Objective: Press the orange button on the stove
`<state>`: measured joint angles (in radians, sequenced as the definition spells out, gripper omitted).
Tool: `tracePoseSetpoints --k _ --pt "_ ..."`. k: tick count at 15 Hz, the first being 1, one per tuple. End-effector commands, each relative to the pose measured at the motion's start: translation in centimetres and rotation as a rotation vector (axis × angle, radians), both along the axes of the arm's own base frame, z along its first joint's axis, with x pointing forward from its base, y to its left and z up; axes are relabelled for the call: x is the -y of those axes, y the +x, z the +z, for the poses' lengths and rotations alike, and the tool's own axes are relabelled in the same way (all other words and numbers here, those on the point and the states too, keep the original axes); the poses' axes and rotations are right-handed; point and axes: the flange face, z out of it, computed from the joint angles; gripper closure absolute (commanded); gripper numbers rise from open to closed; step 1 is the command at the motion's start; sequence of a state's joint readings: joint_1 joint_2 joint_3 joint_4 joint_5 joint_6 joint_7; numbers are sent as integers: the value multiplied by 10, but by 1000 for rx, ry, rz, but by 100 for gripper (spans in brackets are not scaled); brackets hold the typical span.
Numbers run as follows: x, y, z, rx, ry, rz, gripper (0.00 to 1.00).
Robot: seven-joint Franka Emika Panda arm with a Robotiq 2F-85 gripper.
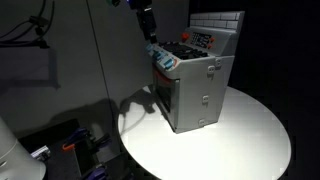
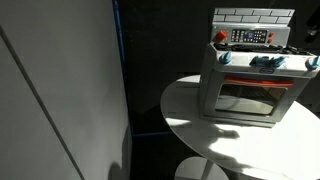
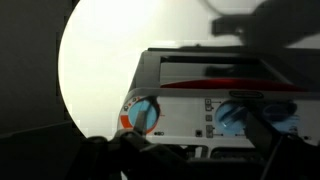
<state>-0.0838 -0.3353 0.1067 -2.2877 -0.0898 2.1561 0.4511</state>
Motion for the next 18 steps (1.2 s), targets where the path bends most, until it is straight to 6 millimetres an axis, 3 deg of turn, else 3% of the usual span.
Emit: tracePoseSetpoints --k 1,8,18 --pt "0 0 1 0 0 0 0" --pt "2 4 5 26 -10 -8 0" --pt "27 48 25 188 -38 -105 0"
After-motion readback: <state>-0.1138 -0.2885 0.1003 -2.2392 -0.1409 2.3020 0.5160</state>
